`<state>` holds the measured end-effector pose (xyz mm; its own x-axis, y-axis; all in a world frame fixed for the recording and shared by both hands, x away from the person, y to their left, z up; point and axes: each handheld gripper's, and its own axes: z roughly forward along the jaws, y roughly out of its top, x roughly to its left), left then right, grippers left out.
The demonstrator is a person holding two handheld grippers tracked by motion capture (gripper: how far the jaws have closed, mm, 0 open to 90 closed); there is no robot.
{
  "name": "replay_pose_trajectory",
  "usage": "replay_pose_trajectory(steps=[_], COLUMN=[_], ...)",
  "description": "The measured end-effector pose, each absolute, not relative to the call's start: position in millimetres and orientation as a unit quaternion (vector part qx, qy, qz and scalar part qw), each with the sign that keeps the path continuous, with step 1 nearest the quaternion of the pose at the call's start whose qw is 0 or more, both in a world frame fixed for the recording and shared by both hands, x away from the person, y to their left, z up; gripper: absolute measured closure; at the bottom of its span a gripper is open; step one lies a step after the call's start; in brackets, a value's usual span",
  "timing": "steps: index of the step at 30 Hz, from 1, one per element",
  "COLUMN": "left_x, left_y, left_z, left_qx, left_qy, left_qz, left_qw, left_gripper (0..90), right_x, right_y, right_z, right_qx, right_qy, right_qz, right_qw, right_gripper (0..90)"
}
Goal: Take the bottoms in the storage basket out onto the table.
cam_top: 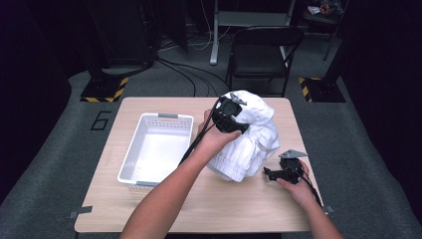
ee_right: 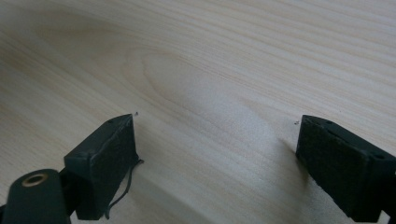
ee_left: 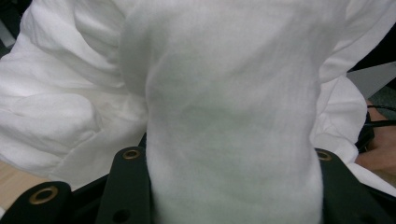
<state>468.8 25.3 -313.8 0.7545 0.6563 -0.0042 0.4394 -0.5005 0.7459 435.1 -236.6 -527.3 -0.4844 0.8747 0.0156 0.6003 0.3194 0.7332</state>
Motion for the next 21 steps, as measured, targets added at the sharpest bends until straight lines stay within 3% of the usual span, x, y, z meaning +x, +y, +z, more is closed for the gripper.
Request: replay_pose_trajectory(steps=[21], left_x=[481], left_y=[29], left_z=[-352], left_qx=[0.853], left_qy=[0.349], left_qz=[0.126], left_qw=[0.366], left_gripper=[54.5], right_x=[436], right_y=[-237], right_z=[-527], right_qx=[0.465], right_qy=[0.789], right_qz=[0.35], right_qw=[0.198], right_gripper=[11.6])
